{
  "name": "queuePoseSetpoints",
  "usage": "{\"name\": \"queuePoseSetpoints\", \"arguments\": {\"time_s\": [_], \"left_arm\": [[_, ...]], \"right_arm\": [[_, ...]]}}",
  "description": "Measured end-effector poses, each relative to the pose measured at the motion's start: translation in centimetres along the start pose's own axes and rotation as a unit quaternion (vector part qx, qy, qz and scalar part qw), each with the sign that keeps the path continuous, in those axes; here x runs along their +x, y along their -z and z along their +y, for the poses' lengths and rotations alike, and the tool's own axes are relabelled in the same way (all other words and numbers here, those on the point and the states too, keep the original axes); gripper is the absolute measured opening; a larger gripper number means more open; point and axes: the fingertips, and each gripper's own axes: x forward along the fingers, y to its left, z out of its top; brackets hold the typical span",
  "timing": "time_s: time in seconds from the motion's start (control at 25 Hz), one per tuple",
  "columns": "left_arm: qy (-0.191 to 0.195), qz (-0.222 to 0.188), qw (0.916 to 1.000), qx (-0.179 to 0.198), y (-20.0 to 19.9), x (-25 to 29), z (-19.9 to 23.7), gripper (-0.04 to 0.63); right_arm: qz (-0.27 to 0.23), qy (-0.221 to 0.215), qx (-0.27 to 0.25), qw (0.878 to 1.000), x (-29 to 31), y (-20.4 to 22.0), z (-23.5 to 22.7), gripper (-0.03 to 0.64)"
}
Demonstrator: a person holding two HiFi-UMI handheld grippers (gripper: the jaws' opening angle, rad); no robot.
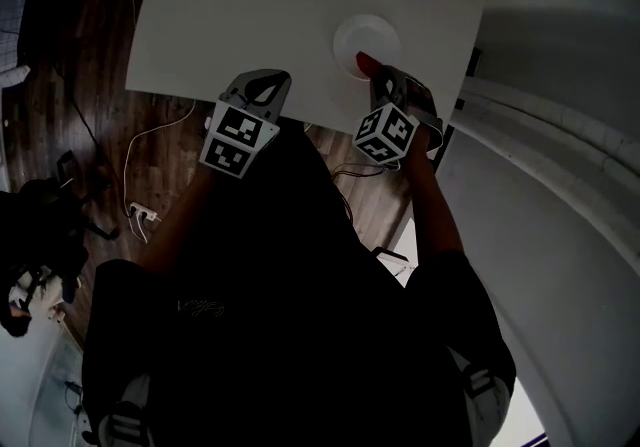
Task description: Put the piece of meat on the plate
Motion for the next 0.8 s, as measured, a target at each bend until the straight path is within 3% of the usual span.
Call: {"name": "queuePoseSetpoints", "arguments": {"time_s": [0.8], "left_arm": [[-0.016,0.001,0.9995,-0.026,0.6,-0.6,1.5,0.003]], "right_arm": [[0.036,0.008,-0.045,0.998,3.4,-0.2,-0.8,0.094]]}}
